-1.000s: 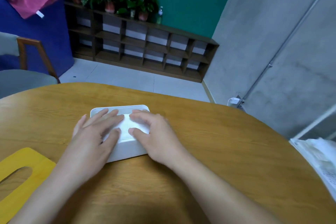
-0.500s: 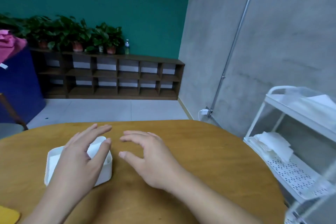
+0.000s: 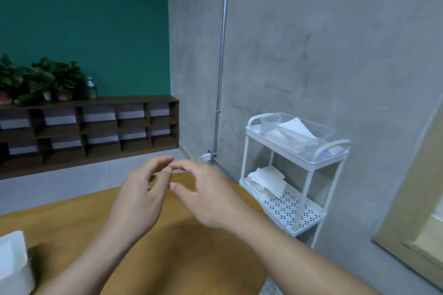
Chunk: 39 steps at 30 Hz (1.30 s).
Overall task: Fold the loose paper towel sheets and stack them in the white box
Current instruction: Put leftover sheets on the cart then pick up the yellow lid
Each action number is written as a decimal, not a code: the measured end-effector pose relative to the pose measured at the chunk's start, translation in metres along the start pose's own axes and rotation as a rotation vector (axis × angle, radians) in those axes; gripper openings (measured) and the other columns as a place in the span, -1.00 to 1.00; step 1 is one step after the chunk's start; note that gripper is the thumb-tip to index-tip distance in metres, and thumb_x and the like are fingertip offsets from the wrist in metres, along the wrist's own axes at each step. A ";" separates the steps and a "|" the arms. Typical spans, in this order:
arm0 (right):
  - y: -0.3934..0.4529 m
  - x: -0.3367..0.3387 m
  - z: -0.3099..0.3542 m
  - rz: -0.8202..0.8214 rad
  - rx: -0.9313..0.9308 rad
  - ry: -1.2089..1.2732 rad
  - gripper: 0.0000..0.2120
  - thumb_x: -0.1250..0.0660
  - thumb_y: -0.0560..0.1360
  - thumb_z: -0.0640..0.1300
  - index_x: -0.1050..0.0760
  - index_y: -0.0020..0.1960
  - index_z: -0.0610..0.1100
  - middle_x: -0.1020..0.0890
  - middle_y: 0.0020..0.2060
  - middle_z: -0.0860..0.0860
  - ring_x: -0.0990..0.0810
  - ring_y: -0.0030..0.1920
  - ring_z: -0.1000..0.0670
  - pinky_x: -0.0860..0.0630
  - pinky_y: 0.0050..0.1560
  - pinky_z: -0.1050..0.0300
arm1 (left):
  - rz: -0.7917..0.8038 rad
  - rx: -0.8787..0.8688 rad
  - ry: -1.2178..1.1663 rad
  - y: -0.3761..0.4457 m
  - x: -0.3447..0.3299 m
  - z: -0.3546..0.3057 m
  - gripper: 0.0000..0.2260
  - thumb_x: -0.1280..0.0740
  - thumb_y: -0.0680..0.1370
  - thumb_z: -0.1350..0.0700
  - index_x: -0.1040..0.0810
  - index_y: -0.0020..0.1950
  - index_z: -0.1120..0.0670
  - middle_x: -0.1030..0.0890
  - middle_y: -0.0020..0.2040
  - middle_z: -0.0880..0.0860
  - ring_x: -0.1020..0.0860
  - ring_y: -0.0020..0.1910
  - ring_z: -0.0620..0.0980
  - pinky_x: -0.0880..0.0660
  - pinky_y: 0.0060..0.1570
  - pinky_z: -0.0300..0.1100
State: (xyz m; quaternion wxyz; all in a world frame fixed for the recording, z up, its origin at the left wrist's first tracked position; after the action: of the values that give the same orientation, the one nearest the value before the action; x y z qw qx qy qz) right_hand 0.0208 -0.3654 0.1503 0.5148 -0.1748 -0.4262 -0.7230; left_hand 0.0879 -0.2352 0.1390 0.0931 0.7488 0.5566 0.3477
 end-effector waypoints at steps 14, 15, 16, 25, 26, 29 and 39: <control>0.015 0.244 -0.161 -0.312 -0.277 -0.106 -0.72 -0.46 0.66 -0.08 -0.67 0.36 -0.07 -0.74 0.24 0.09 -0.69 0.25 0.12 -0.56 0.42 0.09 | 0.194 -0.098 -0.183 0.133 -0.210 -0.134 -0.80 -0.30 0.76 0.05 -0.70 0.28 -0.06 -0.72 0.14 -0.20 -0.64 0.13 -0.32 -0.54 0.15 -0.36; 0.019 0.257 -0.175 -0.328 -0.303 -0.100 -0.74 -0.45 0.66 -0.11 -0.68 0.34 -0.10 -0.74 0.22 0.07 -0.70 0.23 0.09 -0.57 0.41 0.08 | 0.213 -0.100 -0.174 0.142 -0.226 -0.139 -0.79 -0.29 0.76 0.04 -0.70 0.31 -0.05 -0.73 0.17 -0.17 -0.65 0.17 -0.25 -0.56 0.22 -0.24; 0.023 0.270 -0.188 -0.338 -0.331 -0.101 -0.75 -0.45 0.66 -0.13 -0.68 0.33 -0.12 -0.75 0.20 0.04 -0.71 0.21 0.06 -0.58 0.38 0.09 | 0.230 -0.103 -0.166 0.151 -0.241 -0.143 -0.77 -0.28 0.76 0.04 -0.69 0.33 -0.04 -0.73 0.19 -0.14 -0.66 0.20 -0.17 -0.56 0.24 -0.16; 0.053 0.331 -0.302 -0.297 -0.620 -0.290 -0.84 -0.50 0.59 -0.07 -0.70 0.08 -0.16 -0.77 -0.01 -0.10 -0.74 0.07 -0.18 -0.63 0.10 0.00 | 0.397 -0.144 0.067 0.188 -0.355 -0.156 -0.65 -0.15 0.79 0.01 -0.60 0.49 -0.02 -0.65 0.43 -0.03 -0.56 0.43 0.02 -0.44 0.33 -0.14; 0.057 0.332 -0.311 -0.273 -0.637 -0.343 -0.84 -0.50 0.58 -0.07 -0.70 0.04 -0.17 -0.77 -0.05 -0.12 -0.74 0.05 -0.20 -0.64 0.05 0.01 | 0.421 -0.156 0.117 0.190 -0.367 -0.154 -0.65 -0.13 0.79 -0.01 -0.59 0.48 -0.02 -0.66 0.42 0.00 -0.56 0.43 0.06 -0.45 0.38 -0.06; 0.071 0.330 -0.333 -0.138 -0.676 -0.566 -0.79 -0.48 0.60 -0.03 -0.67 0.03 -0.18 -0.74 -0.05 -0.12 -0.72 0.07 -0.22 -0.66 0.08 0.01 | 0.506 -0.205 0.351 0.193 -0.399 -0.146 -0.65 -0.05 0.80 -0.04 -0.61 0.15 0.03 -0.68 0.15 0.09 -0.58 0.26 0.18 -0.37 0.45 0.10; 0.098 0.310 -0.365 -0.012 -0.742 -0.651 -0.77 -0.48 0.59 -0.03 -0.58 -0.11 -0.17 -0.65 -0.18 -0.11 -0.60 -0.13 -0.19 -0.50 -0.16 0.12 | 0.525 -0.351 0.676 0.188 -0.412 -0.146 -0.60 0.00 0.76 0.12 -0.18 -0.29 0.02 -0.36 -0.28 0.01 -0.43 -0.03 0.23 -0.34 0.36 0.12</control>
State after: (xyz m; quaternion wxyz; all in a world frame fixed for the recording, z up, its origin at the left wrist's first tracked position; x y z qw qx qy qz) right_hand 0.0495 -0.8507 0.1971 0.2539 -0.5604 -0.2798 -0.7370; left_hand 0.0842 -0.7097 0.1741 -0.0592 0.6819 0.2798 0.6732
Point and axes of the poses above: each hand's wrist, its own y-axis towards the middle knuckle, its own x-axis out of the back of the hand, z = x × y, the point moved 10 cm from there along y, towards the middle knuckle
